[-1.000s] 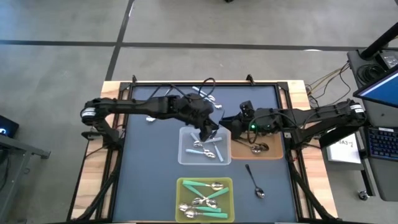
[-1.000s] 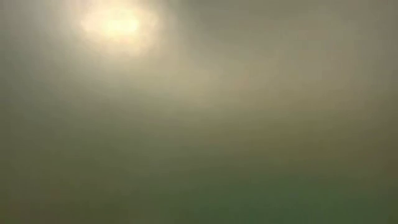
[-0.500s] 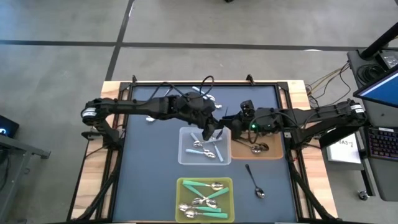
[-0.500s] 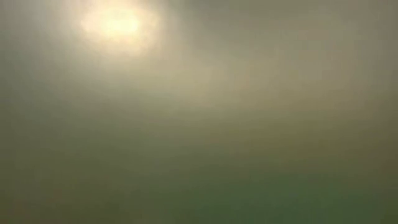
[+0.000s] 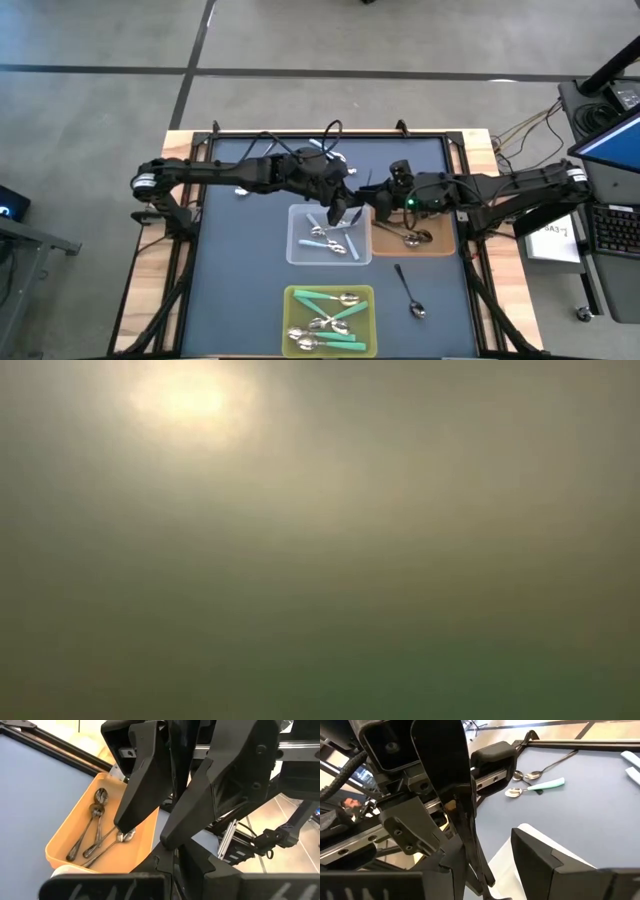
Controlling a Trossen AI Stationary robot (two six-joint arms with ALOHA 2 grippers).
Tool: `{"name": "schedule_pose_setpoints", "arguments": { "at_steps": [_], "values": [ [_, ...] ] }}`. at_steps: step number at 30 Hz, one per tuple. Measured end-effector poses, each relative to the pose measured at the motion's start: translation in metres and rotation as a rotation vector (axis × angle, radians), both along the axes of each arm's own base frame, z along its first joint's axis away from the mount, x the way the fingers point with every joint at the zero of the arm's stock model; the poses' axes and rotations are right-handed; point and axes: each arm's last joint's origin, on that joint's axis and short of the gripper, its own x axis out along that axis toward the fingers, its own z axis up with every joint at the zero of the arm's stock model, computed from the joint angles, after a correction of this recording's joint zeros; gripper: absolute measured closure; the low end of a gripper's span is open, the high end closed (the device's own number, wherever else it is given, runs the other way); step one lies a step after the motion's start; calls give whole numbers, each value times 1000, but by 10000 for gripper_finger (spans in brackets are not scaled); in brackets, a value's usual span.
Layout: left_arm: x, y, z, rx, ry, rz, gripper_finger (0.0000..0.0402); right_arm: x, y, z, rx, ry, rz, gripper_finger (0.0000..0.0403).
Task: Sort silverware by color (type)
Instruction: Put the black spoon into the orange bin, then put the light green spoon into the yellow bin
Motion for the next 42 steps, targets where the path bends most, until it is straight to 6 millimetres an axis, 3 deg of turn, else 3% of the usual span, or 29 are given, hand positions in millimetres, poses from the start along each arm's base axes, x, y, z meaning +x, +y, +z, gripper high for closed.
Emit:
{"name": "schedule_pose_setpoints", "arguments": {
  "at_steps": [12, 15, 20, 24, 28, 32, 37, 42],
  "values": [
    [14, -1, 7, -8, -149, -14, 400, -26, -3, 10, 28, 13, -9, 270],
    [31, -3, 4, -33, -152, -55, 400, -29, -4, 8, 28, 36, -11, 287],
    [74, -3, -3, -16, -151, -109, 400, -42, -5, 4, 25, 134, -15, 381],
    [106, 0, 1, 7, -108, -192, 401, -70, -9, -3, 60, 348, -63, 393],
    [122, 0, -6, 68, -3, -266, 401, -92, -11, -4, 85, 482, -125, 394],
    [114, 4, -14, 23, -52, -256, 401, -101, -11, -2, 91, 490, -117, 394],
    [76, 18, 16, 114, -75, -198, 401, -103, -10, -3, 98, 505, -63, 394],
    [40, 17, 13, 188, 19, -157, 401, -98, -9, -6, 13, 547, 10, 394]
  ]
}}
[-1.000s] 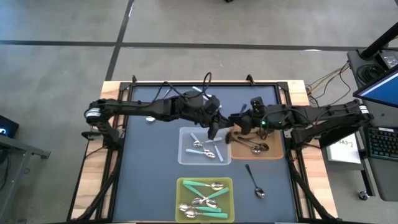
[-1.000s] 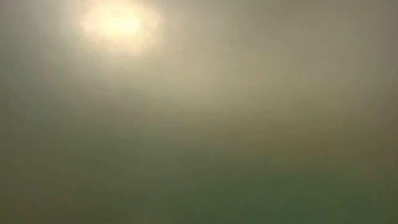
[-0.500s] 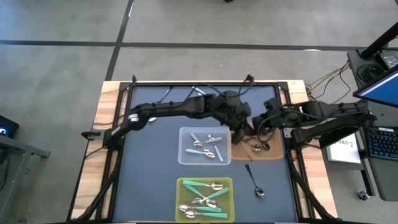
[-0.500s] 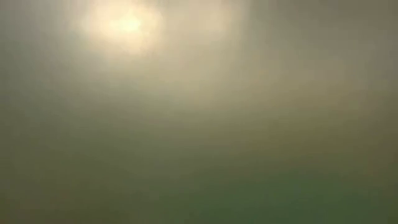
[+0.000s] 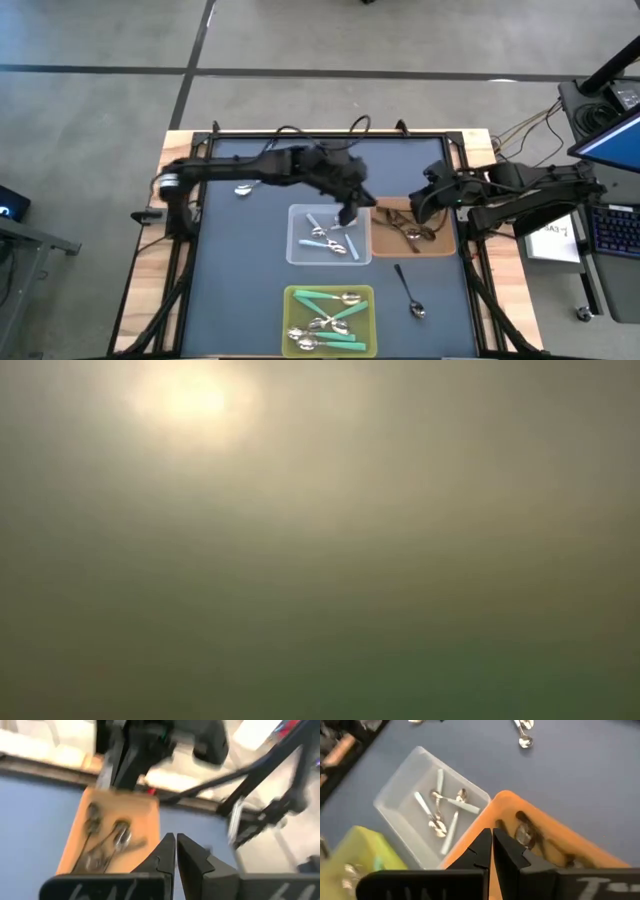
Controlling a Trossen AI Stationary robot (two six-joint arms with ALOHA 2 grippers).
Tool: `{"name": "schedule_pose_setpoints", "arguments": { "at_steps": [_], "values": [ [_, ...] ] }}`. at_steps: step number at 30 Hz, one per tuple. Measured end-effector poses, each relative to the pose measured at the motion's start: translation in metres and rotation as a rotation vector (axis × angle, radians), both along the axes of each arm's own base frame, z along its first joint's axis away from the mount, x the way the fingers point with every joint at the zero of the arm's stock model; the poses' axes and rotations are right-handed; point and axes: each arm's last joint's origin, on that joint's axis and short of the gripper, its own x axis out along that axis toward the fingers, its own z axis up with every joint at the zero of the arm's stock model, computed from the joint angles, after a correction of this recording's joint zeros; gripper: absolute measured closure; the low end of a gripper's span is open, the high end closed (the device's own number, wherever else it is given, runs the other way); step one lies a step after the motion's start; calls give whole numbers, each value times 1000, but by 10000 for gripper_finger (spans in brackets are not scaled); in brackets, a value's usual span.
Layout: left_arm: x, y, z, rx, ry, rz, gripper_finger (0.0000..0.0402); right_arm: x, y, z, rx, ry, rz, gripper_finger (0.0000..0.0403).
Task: Sort silverware by color (type)
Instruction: Put the light green spoon into the yellow bin
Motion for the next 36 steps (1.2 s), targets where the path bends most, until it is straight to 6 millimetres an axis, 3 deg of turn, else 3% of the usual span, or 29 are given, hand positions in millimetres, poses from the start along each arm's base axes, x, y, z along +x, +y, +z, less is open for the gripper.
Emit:
{"name": "schedule_pose_setpoints", "arguments": {
  "at_steps": [5, 11, 17, 21, 27, 36],
  "values": [
    [-47, 0, -10, 57, 88, 117, 401, 16, 0, -6, -65, 12, -39, 394],
    [-99, -1, -44, 44, 197, 243, 401, 49, -2, -26, -70, 89, -18, 392],
    [-144, -1, -68, 12, 260, 333, 401, 82, -8, -48, -21, 154, 46, 350],
    [-165, -3, -76, 14, 270, 350, 401, 96, -15, -58, -13, 174, 31, 306],
    [-194, 2, -97, 98, 422, 446, 401, 110, -27, -69, 48, 179, -99, 259],
    [-221, 23, -133, 237, 637, 573, 401, 129, -34, -86, 89, 160, -174, 269]
  ]
}}
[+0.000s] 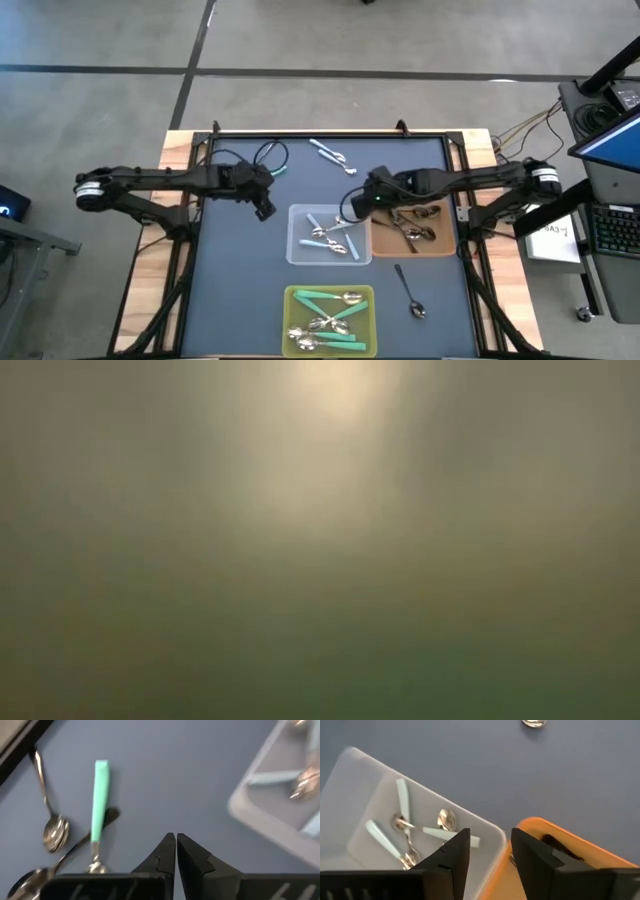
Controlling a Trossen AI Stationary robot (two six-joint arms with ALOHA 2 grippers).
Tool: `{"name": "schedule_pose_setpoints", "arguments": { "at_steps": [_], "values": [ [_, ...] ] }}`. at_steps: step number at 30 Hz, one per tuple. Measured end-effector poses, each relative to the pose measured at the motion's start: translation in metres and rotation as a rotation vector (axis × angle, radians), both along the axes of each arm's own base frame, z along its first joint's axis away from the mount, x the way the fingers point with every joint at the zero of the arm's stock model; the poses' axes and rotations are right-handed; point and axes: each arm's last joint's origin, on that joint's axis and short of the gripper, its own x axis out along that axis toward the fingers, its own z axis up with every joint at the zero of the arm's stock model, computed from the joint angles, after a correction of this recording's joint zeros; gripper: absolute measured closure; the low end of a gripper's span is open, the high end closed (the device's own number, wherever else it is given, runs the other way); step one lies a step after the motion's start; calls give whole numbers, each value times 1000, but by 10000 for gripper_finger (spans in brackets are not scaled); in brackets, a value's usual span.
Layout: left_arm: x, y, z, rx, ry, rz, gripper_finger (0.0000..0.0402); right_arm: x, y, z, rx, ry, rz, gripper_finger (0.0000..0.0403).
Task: Sort silverware by color (type)
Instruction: Put the light green spoon into the yellow bin
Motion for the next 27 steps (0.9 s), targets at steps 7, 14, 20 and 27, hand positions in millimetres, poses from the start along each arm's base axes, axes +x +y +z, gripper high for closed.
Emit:
{"name": "schedule_pose_setpoints", "arguments": {
  "at_steps": [7, 14, 20, 27],
  "values": [
    [-7, 9, -13, 47, 74, -68, 380, 9, -1, -1, 26, -72, -56, 282],
    [-1, 23, -13, 157, 75, -85, 317, 8, -3, 2, 22, -87, -62, 277],
    [-4, 69, -35, 67, 107, 208, 284, 8, -16, -2, 12, -69, -93, 282],
    [-3, 115, -57, -56, 187, 283, 286, 6, -37, -4, -4, -62, -143, 280]
  ]
}}
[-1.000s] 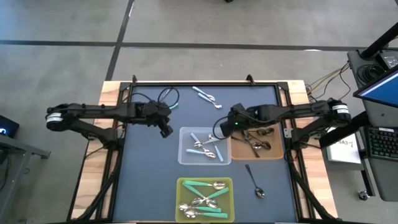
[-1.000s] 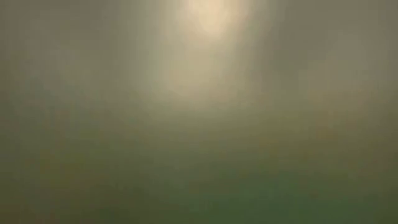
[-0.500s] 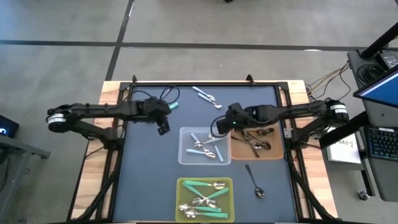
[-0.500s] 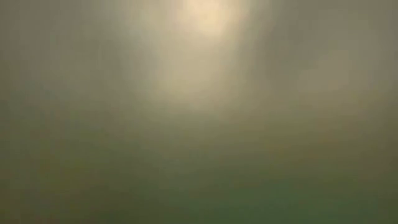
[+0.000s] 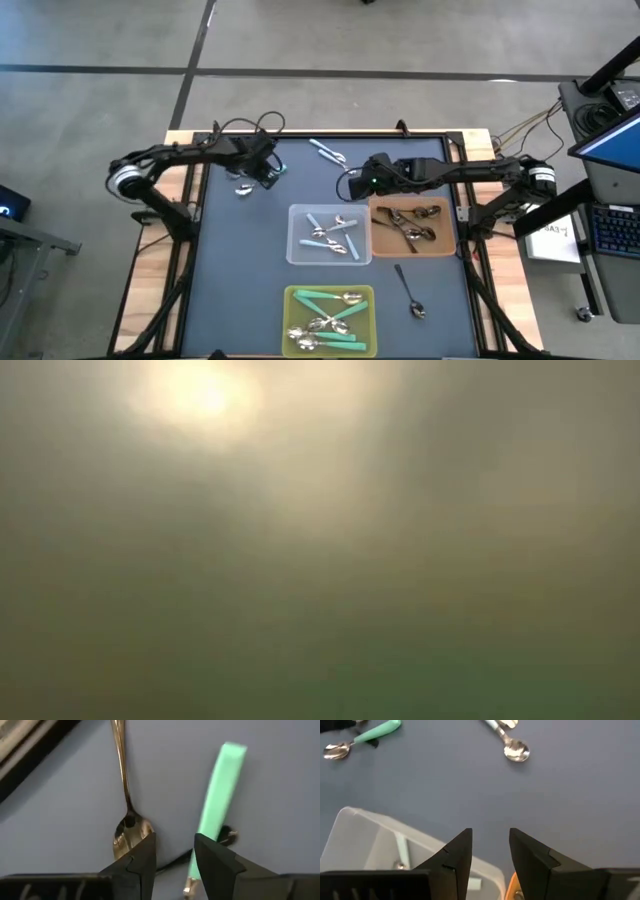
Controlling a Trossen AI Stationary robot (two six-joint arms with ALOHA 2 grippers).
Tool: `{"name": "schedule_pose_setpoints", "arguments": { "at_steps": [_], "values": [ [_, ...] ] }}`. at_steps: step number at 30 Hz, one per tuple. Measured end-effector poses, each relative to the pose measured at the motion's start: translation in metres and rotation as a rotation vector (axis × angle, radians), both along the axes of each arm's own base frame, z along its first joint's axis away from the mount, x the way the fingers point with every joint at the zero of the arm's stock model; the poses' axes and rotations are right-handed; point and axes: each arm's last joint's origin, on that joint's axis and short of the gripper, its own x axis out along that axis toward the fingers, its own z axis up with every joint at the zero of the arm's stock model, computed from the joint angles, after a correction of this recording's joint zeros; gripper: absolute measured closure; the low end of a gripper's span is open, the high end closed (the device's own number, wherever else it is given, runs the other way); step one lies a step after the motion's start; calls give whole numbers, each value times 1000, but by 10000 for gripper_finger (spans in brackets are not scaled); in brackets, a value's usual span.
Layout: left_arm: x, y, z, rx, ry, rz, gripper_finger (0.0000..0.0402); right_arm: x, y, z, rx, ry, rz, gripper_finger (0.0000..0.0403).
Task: Sort silverware by color (type)
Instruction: Put the light green spoon into the yellow bin
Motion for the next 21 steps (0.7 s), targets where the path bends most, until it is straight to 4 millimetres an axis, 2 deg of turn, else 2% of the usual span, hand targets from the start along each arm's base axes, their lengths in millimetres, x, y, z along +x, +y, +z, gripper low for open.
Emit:
{"name": "schedule_pose_setpoints", "arguments": {
  "at_steps": [10, 21],
  "values": [
    [7, 6, -22, -89, 128, -86, 287, -3, -13, 0, -13, 12, -9, 280],
    [5, 4, -21, -102, 142, -90, 287, -3, -13, 0, -14, 13, -6, 280]
  ]
}}
